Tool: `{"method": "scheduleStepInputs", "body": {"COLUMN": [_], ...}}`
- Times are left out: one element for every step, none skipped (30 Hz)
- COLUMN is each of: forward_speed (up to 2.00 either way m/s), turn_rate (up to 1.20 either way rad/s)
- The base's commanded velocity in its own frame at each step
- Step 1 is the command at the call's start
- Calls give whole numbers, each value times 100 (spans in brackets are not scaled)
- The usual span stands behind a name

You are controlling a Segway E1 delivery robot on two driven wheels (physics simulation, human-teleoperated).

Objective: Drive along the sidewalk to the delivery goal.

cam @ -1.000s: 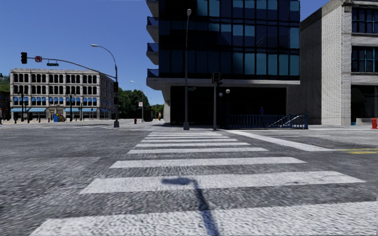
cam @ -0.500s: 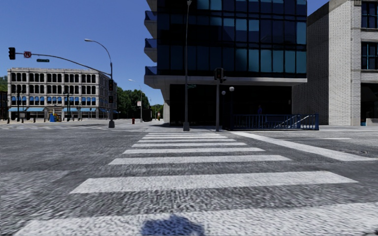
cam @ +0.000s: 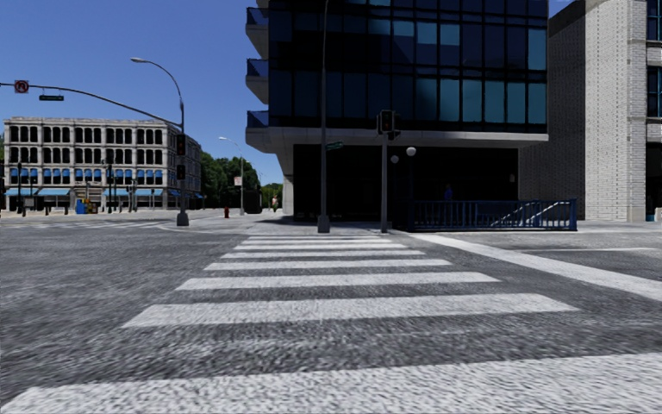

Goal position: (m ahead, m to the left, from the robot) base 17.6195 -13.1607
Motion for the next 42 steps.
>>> {"method": "scheduleStepInputs", "body": {"forward_speed": [200, 200, 200, 200, 200, 200, 200, 200, 200, 200, 200, 200, 200, 200, 200, 200, 200, 200, 200, 200, 200, 200, 200, 200, 200, 200, 200, 200, 200, 200, 200, 200, 200, 200, 200, 200, 200, 200, 200, 200, 200, 200], "turn_rate": [-20, -20, -20, -20, -20, -20, -20, -20, -20, -20, -20, -20, -20, -20, -20, -20, -20, -20, -20, -20, -20, -20, -20, -20, -20, -20, -20, -20, -20, -20, -20, -20, -16, -16, -13, -12, -11, -11, -11, -11, -11, -11]}}
